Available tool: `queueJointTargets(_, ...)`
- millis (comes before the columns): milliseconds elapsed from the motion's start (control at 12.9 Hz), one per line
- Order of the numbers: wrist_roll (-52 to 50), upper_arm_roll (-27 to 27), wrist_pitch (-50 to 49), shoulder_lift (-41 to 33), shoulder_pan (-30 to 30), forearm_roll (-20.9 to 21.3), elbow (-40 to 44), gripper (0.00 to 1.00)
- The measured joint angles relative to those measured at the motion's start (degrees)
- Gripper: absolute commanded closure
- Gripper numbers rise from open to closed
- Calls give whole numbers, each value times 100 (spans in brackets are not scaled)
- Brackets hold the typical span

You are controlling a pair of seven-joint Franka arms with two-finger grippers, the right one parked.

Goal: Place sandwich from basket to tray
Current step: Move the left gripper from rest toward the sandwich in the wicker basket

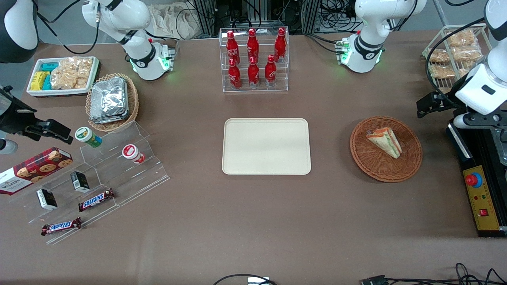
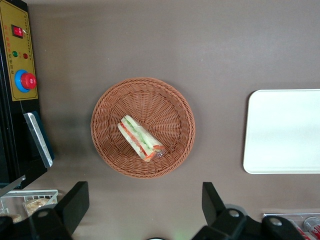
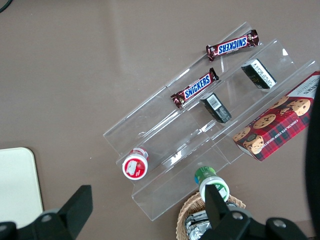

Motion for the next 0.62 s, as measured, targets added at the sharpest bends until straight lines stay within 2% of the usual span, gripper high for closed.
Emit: queueJointTargets(620,-15,27,-52,67,5,1,1,0)
